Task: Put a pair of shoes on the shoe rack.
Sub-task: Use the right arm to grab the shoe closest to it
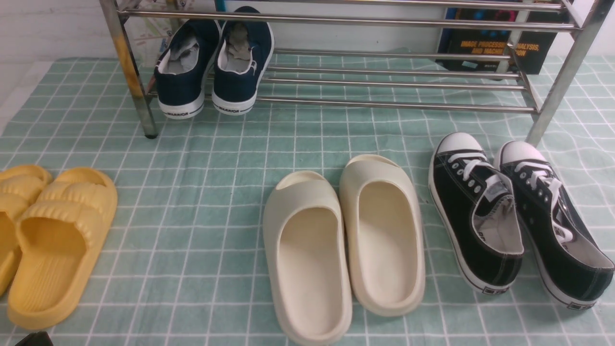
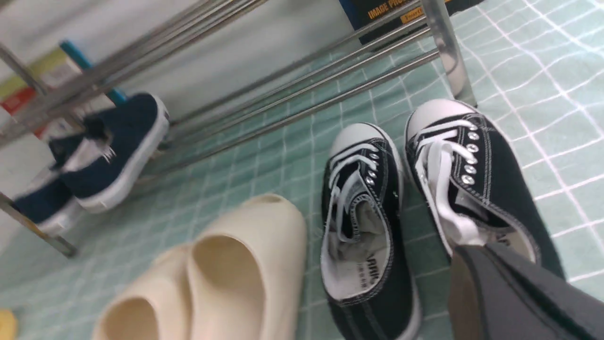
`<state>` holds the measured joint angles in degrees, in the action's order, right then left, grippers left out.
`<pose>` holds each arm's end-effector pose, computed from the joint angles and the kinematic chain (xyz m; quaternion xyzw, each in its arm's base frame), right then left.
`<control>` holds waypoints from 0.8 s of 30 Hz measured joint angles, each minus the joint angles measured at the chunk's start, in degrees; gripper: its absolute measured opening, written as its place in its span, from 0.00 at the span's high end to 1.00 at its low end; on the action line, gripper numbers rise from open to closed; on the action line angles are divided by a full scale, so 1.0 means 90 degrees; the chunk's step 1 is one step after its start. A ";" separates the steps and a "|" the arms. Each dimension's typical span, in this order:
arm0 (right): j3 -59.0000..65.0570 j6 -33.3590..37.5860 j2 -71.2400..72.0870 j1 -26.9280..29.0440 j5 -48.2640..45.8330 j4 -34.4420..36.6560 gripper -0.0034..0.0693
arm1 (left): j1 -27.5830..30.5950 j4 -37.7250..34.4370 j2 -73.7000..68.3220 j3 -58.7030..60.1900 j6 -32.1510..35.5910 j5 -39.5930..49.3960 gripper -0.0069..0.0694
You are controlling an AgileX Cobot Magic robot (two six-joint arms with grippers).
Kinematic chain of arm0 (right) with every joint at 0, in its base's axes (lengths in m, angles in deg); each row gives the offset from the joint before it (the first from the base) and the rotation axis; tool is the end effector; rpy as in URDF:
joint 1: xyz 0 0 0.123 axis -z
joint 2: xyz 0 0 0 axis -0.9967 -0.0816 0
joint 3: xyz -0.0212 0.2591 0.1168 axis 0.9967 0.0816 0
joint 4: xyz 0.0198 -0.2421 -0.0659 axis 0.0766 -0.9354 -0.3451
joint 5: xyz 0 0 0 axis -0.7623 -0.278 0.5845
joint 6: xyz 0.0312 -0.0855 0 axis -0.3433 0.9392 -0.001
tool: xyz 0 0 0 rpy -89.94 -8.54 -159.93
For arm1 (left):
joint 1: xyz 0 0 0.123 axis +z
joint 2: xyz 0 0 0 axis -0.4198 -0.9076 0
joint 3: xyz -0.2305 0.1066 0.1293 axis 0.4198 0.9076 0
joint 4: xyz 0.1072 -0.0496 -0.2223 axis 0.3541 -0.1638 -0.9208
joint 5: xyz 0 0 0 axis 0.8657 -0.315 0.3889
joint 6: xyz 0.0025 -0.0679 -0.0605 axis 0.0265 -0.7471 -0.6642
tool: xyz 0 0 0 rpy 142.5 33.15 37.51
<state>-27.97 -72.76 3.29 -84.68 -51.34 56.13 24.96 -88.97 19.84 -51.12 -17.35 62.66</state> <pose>0.0632 0.0114 0.2726 0.1405 0.7745 0.1856 0.5882 0.0530 -0.0018 0.1713 -0.0570 0.8004 -0.0541 0.5943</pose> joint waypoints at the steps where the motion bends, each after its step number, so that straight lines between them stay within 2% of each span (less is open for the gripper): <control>1: -0.0319 0.0170 -0.0394 0.0000 -0.0225 -0.0187 0.96 | 0.0000 0.0000 0.0000 0.0000 0.0000 0.0000 0.86; 8: -0.2771 0.1054 -0.3144 0.0000 -0.2268 -0.1463 0.96 | 0.0000 0.0000 0.0000 0.0000 0.0000 0.0000 0.85; 12: -0.3593 0.1166 -0.4302 0.0000 -0.2943 -0.1536 0.96 | 0.0000 0.0000 0.0000 0.0000 0.0000 0.0000 0.85; 14: -0.4116 0.1405 -0.5303 -0.0049 -0.3353 -0.1297 0.96 | 0.0000 0.0000 0.0000 0.0000 0.0000 0.0000 0.85; 18: -0.4435 0.1911 -0.6184 -0.0467 -0.3654 -0.0938 0.96 | 0.0000 0.0000 0.0000 0.0000 0.0000 0.0000 0.85; 20: -0.4579 0.2164 -0.6717 -0.1044 -0.3708 -0.0835 0.95 | 0.0000 0.0000 0.0000 0.0000 0.0000 0.0000 0.84; 24: -0.4832 0.2042 -0.7393 -0.1934 -0.3564 -0.1083 0.94 | 0.0000 0.0000 0.0000 0.0000 0.0000 0.0000 0.84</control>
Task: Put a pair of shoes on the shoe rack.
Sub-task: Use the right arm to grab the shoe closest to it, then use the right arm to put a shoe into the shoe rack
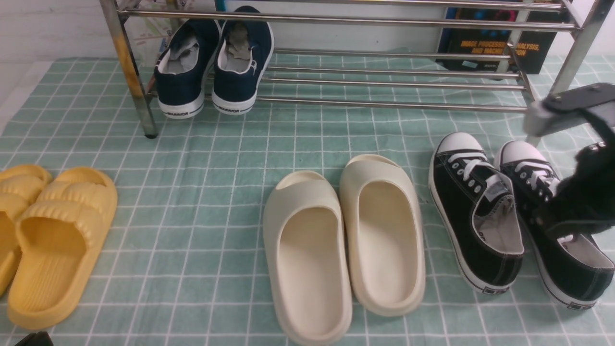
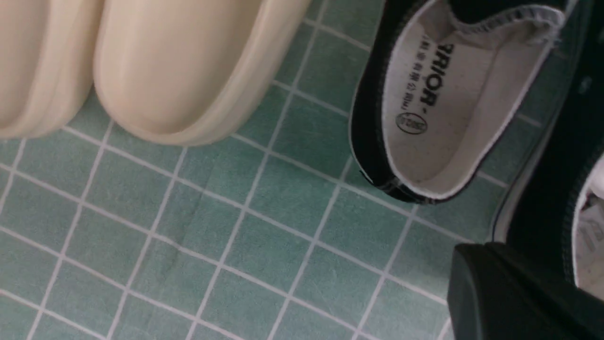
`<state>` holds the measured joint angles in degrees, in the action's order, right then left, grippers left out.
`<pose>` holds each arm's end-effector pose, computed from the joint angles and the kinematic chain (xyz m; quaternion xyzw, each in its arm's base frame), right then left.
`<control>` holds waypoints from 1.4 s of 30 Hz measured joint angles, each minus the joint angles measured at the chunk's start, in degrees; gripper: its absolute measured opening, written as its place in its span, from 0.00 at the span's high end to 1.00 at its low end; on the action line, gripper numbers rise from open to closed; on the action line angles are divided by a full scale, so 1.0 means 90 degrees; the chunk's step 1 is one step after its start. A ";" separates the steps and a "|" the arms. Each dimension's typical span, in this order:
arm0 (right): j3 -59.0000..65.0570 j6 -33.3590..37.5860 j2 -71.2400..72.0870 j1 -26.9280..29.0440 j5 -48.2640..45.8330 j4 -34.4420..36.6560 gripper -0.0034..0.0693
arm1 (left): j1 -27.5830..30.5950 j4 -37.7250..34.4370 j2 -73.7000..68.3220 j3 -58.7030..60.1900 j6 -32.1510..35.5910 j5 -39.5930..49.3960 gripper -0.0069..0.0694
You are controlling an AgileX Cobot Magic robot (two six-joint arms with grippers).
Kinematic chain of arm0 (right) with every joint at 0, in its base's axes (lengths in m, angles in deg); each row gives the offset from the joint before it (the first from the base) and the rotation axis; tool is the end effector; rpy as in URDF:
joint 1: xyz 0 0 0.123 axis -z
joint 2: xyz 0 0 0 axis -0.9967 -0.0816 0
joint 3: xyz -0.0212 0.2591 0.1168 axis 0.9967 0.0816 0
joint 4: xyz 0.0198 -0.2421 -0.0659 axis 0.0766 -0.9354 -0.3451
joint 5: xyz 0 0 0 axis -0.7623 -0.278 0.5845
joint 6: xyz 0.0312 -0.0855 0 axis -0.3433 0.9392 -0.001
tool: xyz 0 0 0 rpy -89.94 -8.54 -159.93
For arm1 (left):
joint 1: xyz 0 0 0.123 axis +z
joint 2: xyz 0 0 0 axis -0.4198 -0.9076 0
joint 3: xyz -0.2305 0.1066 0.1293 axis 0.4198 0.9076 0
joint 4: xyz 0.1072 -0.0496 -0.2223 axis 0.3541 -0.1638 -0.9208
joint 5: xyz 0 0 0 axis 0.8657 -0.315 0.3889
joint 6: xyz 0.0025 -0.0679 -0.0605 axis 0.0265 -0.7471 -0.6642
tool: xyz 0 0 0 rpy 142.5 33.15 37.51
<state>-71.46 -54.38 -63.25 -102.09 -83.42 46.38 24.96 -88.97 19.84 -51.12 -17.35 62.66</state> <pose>0.2536 0.0875 0.2922 -0.1891 0.9647 0.0760 0.1668 0.0530 -0.0018 0.1713 -0.0570 0.8004 -0.0541 0.5943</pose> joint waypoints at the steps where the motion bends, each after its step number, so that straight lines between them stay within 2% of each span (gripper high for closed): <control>1: -0.0048 -0.0078 -0.0114 -0.0116 0.0042 -0.0094 0.94 | 0.0000 0.0000 0.0000 0.0000 0.0000 0.0000 0.84; 6: -0.0423 -0.0494 -0.0654 -0.0443 0.0242 -0.0591 0.86 | 0.0000 0.0000 0.0000 0.0000 0.0000 0.0000 0.84; 7: -0.0501 -0.0592 -0.0782 -0.0459 0.0248 -0.0657 0.81 | 0.0000 0.0000 0.0000 0.0000 0.0000 0.0000 0.84; 8: -0.0584 -0.0739 -0.1001 -0.0479 0.0256 -0.0749 0.69 | 0.0000 0.0000 0.0000 0.0000 0.0000 0.0000 0.84; 9: -0.0591 -0.0775 -0.1115 -0.0479 0.0256 -0.0764 0.64 | 0.0000 0.0000 0.0000 0.0000 0.0000 0.0000 0.84; 10: -0.0590 -0.0780 -0.1115 -0.0479 0.0256 -0.0764 0.62 | 0.0000 0.0000 0.0000 0.0000 0.0000 0.0000 0.84; 11: -0.0593 -0.0812 -0.1341 -0.0479 0.0269 -0.0746 0.50 | 0.0000 0.0000 0.0000 0.0000 0.0000 0.0000 0.84; 13: -0.0598 -0.0839 -0.1547 -0.0493 0.0334 -0.0693 0.39 | 0.0000 0.0000 0.0000 0.0000 0.0000 0.0000 0.84; 15: -0.0606 -0.0842 -0.1780 -0.0562 0.0409 -0.0671 0.32 | 0.0000 0.0000 0.0000 0.0000 0.0000 0.0000 0.84; 17: -0.0608 -0.0842 -0.2004 -0.0680 0.0462 -0.0665 0.29 | 0.0000 0.0000 0.0000 0.0000 0.0000 0.0000 0.84; 21: -0.0615 -0.0856 -0.2384 -0.0950 0.0532 -0.0717 0.36 | 0.0000 0.0000 0.0000 0.0000 0.0000 0.0000 0.83; 27: -0.0648 -0.1393 -0.2534 -0.1193 0.0560 -0.1190 0.86 | 0.0000 0.0000 0.0000 0.0000 0.0000 0.0000 0.83; 28: -0.0654 -0.1462 -0.2495 -0.1193 0.0544 -0.1190 0.91 | 0.0000 0.0000 0.0000 0.0000 0.0000 0.0000 0.83; 34: -0.1100 -0.1544 -0.2243 -0.1127 -0.0146 -0.1253 0.93 | 0.0000 0.0000 0.0000 0.0000 0.0000 0.0000 0.83; 42: -0.2512 -0.1247 -0.2231 -0.0596 -0.0781 -0.1146 0.93 | 0.0000 0.0000 0.0000 0.0000 0.0000 0.0000 0.81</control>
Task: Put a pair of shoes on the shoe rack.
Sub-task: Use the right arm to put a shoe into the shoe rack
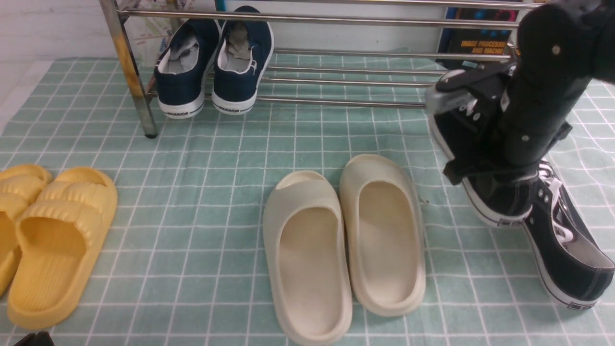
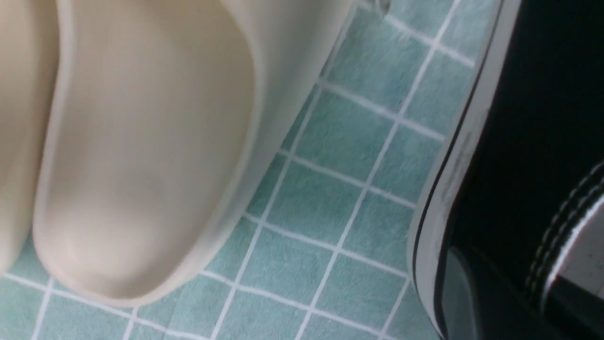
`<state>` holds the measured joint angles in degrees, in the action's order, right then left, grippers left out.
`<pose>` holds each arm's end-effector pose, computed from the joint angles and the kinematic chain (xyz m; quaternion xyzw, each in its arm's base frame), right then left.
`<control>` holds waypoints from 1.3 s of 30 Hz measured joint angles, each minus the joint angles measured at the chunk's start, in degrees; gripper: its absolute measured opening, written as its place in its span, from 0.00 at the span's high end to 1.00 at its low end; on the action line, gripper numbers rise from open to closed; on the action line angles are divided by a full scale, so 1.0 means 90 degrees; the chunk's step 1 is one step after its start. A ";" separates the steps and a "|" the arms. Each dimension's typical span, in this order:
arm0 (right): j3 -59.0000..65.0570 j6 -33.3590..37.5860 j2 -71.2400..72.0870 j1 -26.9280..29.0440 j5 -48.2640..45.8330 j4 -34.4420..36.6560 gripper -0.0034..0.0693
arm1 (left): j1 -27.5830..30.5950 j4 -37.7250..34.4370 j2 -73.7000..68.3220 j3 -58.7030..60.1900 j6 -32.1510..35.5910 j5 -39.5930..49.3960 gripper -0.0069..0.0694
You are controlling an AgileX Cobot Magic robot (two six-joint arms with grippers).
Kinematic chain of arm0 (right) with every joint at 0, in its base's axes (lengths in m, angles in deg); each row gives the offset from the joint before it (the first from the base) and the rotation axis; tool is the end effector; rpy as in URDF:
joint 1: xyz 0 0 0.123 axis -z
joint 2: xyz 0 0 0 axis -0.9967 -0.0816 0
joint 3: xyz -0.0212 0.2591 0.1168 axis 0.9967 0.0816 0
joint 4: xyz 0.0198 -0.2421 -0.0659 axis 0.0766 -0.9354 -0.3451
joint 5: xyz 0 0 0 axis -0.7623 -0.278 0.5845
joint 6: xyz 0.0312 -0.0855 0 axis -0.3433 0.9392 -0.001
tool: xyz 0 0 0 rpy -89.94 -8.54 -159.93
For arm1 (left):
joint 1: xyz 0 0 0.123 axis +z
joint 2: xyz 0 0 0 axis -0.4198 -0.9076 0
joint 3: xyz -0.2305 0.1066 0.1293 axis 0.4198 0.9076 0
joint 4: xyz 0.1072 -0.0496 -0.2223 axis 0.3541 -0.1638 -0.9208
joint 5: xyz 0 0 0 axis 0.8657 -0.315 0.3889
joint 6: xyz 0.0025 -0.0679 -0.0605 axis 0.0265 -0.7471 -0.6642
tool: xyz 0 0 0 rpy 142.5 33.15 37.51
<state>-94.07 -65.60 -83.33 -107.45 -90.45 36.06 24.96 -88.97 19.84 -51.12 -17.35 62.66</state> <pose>0.3355 0.1326 0.2876 -0.1723 0.9757 0.0088 0.1347 0.0530 -0.0018 0.1713 -0.0570 0.8004 -0.0541 0.5943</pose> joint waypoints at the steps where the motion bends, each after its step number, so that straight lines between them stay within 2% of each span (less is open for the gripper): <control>1: -0.0152 0.0020 0.0000 0.0071 -0.0016 0.0047 0.93 | 0.0000 0.0000 0.0000 0.0000 0.0000 0.0000 0.81; 10: -0.1431 0.0410 -0.0615 0.0525 -0.0358 0.0199 0.93 | 0.0000 0.0000 0.0000 0.0000 0.0000 0.0000 0.80; 15: -0.2159 0.0749 -0.1207 0.0554 -0.0699 0.0374 0.93 | 0.0000 0.0000 0.0000 0.0000 0.0000 0.0000 0.79; 28: -0.4000 0.0847 -0.2487 0.0871 -0.0737 0.0445 0.93 | 0.0000 0.0000 0.0000 0.0000 0.0000 0.0005 0.78; 39: -0.4275 0.1156 -0.3038 0.0946 -0.0182 0.0496 0.93 | 0.0000 0.0000 0.0000 0.0000 0.0000 0.0005 0.77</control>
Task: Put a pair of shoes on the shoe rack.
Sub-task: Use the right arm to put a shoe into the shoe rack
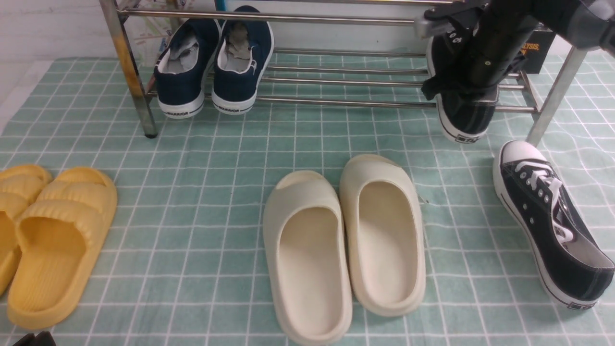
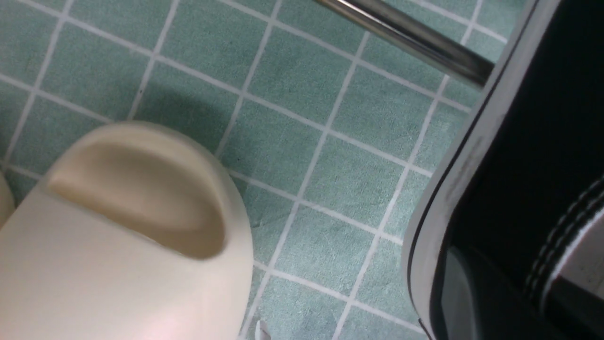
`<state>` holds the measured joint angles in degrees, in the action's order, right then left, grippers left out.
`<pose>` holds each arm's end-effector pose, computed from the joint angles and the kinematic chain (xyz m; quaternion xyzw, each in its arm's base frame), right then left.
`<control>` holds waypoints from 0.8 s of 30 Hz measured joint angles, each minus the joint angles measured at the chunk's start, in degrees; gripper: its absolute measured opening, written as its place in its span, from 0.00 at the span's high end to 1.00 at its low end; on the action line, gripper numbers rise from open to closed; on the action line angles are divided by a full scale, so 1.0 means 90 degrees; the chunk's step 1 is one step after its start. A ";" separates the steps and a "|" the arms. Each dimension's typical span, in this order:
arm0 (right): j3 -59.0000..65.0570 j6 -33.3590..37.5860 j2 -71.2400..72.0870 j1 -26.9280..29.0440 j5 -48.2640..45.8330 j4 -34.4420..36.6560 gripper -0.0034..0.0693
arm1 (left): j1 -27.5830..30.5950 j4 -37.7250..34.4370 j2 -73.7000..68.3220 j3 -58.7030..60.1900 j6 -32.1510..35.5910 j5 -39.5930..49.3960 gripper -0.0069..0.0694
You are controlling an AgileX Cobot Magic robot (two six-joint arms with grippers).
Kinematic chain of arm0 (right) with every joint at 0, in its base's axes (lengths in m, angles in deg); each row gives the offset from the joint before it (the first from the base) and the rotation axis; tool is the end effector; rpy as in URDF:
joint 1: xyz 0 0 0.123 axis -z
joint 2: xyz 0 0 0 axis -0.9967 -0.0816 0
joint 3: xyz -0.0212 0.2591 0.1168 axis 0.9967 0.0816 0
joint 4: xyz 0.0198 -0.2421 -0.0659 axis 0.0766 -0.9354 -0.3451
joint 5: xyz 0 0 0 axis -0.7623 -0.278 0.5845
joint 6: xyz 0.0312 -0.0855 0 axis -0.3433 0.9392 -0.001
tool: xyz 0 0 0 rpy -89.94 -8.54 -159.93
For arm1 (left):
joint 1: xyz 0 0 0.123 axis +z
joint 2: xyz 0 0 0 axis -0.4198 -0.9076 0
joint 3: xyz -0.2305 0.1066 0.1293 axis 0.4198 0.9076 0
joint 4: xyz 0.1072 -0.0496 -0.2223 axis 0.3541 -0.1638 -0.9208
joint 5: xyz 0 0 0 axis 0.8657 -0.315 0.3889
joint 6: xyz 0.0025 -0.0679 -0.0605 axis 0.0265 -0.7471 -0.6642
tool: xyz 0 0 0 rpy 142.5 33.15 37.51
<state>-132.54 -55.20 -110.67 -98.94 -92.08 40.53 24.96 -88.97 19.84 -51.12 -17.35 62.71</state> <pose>0.4747 0.1181 0.2717 -0.1763 0.9604 0.0286 0.2138 0.0530 -0.0018 0.1712 -0.0570 0.8006 -0.0541 0.5940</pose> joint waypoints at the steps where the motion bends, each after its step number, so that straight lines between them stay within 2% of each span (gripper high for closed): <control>1: 0.0000 0.0019 -0.0022 0.0000 0.0000 0.0026 0.93 | 0.0000 0.0000 0.0000 0.0000 0.0000 0.0000 0.77; 6: 0.0000 0.0047 -0.0038 0.0000 0.0072 0.0058 0.93 | 0.0000 0.0000 0.0000 0.0000 -0.0006 0.0000 0.77; 15: 0.0000 0.0047 -0.0038 0.0000 0.1036 0.0051 0.93 | 0.0000 0.0000 0.0000 0.0000 -0.0006 0.0000 0.76; 24: 0.0000 0.0047 -0.0038 0.0000 0.1196 -0.0044 0.92 | 0.0000 0.0000 0.0000 0.0000 -0.0006 0.0000 0.74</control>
<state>-132.54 -54.78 -111.01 -98.94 -81.32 40.13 24.96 -88.97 19.84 -51.12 -17.40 62.71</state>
